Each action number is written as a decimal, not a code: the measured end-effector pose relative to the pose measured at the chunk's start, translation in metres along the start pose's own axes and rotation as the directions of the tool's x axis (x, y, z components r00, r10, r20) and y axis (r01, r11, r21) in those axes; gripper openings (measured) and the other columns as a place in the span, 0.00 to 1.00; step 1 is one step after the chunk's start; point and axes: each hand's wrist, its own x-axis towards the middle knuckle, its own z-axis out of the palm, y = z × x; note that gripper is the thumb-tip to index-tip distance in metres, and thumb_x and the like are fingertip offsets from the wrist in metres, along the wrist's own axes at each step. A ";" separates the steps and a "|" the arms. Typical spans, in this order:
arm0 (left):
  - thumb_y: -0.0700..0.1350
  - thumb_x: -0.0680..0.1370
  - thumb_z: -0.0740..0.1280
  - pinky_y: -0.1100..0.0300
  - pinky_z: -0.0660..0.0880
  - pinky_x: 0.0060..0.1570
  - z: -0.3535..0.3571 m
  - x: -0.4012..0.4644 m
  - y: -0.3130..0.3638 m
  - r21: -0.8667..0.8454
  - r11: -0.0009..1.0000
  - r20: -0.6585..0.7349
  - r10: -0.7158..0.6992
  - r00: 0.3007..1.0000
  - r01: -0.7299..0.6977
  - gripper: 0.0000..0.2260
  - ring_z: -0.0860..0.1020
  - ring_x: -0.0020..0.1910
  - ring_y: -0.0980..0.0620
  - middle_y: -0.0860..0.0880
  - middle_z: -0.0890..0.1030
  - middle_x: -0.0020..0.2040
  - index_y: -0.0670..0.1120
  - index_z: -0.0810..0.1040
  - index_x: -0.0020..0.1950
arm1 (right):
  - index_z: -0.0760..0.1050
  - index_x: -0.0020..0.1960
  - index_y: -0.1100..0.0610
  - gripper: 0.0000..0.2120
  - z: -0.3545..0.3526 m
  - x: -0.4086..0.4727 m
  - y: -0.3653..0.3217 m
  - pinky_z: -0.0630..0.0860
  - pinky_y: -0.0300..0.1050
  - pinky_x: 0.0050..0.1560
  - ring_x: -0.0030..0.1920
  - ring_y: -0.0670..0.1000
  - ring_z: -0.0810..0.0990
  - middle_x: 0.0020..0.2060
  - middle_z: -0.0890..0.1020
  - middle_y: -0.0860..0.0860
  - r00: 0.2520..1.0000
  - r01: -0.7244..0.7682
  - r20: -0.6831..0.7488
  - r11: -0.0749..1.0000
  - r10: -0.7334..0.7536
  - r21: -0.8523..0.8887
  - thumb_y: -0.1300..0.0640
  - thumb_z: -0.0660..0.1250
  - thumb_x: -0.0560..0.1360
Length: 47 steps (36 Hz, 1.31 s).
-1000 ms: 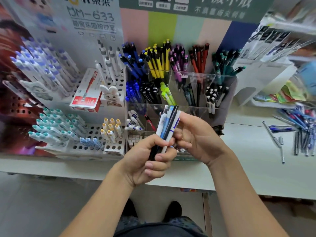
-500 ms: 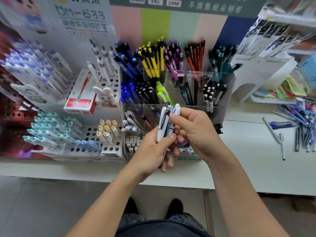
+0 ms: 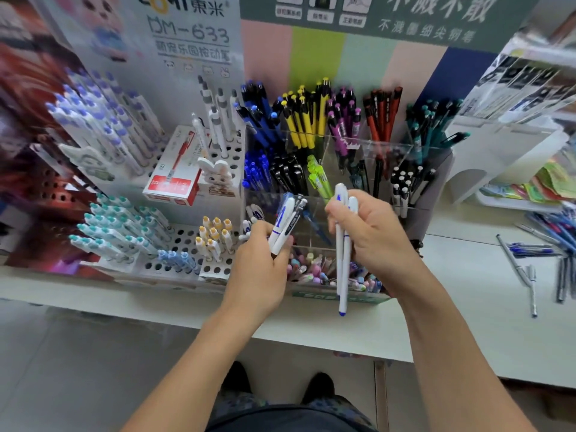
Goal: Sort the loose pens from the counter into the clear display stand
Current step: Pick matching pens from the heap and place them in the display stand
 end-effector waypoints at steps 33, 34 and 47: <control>0.51 0.79 0.71 0.62 0.61 0.30 -0.008 -0.013 -0.026 -0.070 0.997 0.197 0.041 0.980 -0.028 0.12 0.64 0.30 0.54 0.55 0.69 0.31 0.46 0.73 0.45 | 0.78 0.45 0.59 0.06 0.003 -0.003 0.003 0.64 0.36 0.18 0.20 0.46 0.66 0.31 0.72 0.57 0.992 -0.084 -0.066 0.961 0.105 0.264 0.59 0.68 0.80; 0.52 0.79 0.71 0.62 0.61 0.30 -0.009 -0.013 -0.028 -0.104 0.995 0.197 0.014 0.980 0.007 0.12 0.64 0.30 0.55 0.56 0.68 0.31 0.45 0.75 0.45 | 0.78 0.45 0.58 0.07 0.001 -0.001 0.003 0.63 0.35 0.18 0.20 0.45 0.65 0.31 0.72 0.55 0.989 -0.076 -0.100 0.953 0.109 0.293 0.59 0.67 0.81; 0.57 0.71 0.70 0.66 0.58 0.20 -0.007 -0.019 -0.008 -0.606 0.737 0.248 -0.183 0.951 0.299 0.14 0.59 0.20 0.58 0.57 0.66 0.24 0.47 0.79 0.45 | 0.73 0.47 0.62 0.09 0.021 0.005 0.007 0.68 0.39 0.20 0.21 0.47 0.69 0.25 0.70 0.48 0.996 -0.047 -0.060 0.973 0.062 0.228 0.58 0.63 0.83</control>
